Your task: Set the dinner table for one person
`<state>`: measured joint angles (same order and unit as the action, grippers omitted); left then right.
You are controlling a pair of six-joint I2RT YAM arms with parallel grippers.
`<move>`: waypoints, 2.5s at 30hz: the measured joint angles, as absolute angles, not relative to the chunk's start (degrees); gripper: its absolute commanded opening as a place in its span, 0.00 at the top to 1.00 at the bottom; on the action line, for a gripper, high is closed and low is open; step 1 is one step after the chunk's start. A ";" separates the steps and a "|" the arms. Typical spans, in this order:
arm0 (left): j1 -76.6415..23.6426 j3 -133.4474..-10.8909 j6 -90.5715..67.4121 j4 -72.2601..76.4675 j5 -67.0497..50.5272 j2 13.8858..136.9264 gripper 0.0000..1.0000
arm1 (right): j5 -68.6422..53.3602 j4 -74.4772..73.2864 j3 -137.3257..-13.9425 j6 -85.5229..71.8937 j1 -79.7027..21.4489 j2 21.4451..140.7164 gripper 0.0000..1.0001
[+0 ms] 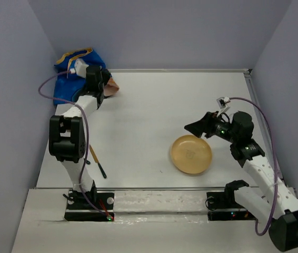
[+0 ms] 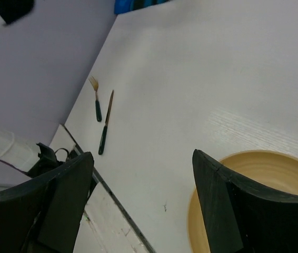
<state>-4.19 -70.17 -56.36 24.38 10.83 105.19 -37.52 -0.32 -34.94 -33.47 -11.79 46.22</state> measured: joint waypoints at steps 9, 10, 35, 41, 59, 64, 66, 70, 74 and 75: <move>-20.64 -116.66 -45.21 10.09 7.68 104.99 1.00 | -29.85 1.85 -44.77 -32.14 -22.63 63.96 0.11; -21.41 -124.01 -44.47 7.62 7.53 106.41 1.00 | -29.50 1.89 -46.72 -31.90 -22.76 65.60 0.10; -17.47 -81.95 -30.30 7.88 19.27 92.20 1.00 | -11.31 -0.89 -52.01 -21.85 -23.38 79.05 0.09; -15.99 -55.13 -35.51 20.49 21.80 79.26 1.00 | -8.14 -4.45 -52.03 -21.80 -23.38 88.79 0.06; -13.10 -26.13 -48.16 34.72 18.92 56.31 1.00 | 2.96 -10.37 -70.46 -21.37 -23.35 110.54 0.95; -11.33 -23.31 -49.39 38.44 18.00 57.04 1.00 | 2.57 -12.67 -90.76 -20.53 -23.14 123.79 0.87; -10.76 -22.92 -49.69 38.94 17.69 58.39 1.00 | 2.24 -12.36 -96.49 -20.27 -22.90 127.11 0.40; -8.91 -22.83 -50.09 40.12 16.12 61.06 1.00 | 1.65 -13.78 -104.25 -18.68 -21.56 128.55 0.13; -7.99 -22.28 -50.06 42.13 15.25 60.88 1.00 | 0.27 -12.53 -94.13 -18.65 -20.29 116.46 0.28; -7.86 -21.89 -50.06 42.44 14.98 60.64 1.00 | -0.40 -11.22 -88.29 -19.62 -20.10 110.87 0.33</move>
